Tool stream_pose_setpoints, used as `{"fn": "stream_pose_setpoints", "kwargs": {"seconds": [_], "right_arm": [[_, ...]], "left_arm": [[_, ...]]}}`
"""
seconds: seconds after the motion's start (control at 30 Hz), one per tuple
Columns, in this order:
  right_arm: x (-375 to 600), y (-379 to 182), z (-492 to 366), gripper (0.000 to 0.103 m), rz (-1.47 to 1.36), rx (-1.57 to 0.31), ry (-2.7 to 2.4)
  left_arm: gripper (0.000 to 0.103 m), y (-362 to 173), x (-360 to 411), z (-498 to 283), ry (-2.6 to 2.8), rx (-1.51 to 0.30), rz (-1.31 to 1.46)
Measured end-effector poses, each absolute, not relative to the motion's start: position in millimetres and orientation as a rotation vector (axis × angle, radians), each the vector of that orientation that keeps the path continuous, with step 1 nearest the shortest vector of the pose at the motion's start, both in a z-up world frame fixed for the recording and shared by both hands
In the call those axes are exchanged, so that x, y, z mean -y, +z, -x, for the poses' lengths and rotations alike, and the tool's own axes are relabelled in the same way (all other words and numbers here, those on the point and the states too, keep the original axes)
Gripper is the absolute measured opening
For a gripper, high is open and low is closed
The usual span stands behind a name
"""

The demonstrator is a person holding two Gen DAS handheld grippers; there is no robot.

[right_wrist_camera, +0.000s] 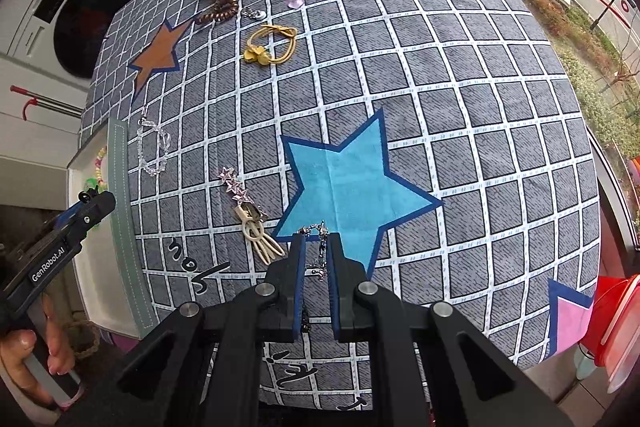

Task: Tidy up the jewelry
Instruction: 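Carry the claw clip and charm into the white tray while both tools release them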

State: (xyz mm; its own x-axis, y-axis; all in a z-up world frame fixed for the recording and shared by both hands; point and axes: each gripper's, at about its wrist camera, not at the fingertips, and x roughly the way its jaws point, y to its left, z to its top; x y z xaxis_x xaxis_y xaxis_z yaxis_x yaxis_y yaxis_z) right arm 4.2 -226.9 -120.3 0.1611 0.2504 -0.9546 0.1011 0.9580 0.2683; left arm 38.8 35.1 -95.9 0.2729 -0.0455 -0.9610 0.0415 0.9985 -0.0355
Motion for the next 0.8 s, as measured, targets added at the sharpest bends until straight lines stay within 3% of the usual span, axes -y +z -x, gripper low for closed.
{"fn": "stream_pose_setpoints", "kwargs": {"seconds": [0.47,0.8], "right_arm": [[72.7,-87.9,-48.1,0.011,-0.144,-1.374,0.425],[-29.2,-104.3,-70.2,0.011,-0.073,-1.408,0.606]], "left_arm": [[0.044,-114.1,-157.8,3.0,0.162,-1.318,0.121],[0.044,-144.3,-198.2,7.9,0.245,-1.34,0.165]]}}
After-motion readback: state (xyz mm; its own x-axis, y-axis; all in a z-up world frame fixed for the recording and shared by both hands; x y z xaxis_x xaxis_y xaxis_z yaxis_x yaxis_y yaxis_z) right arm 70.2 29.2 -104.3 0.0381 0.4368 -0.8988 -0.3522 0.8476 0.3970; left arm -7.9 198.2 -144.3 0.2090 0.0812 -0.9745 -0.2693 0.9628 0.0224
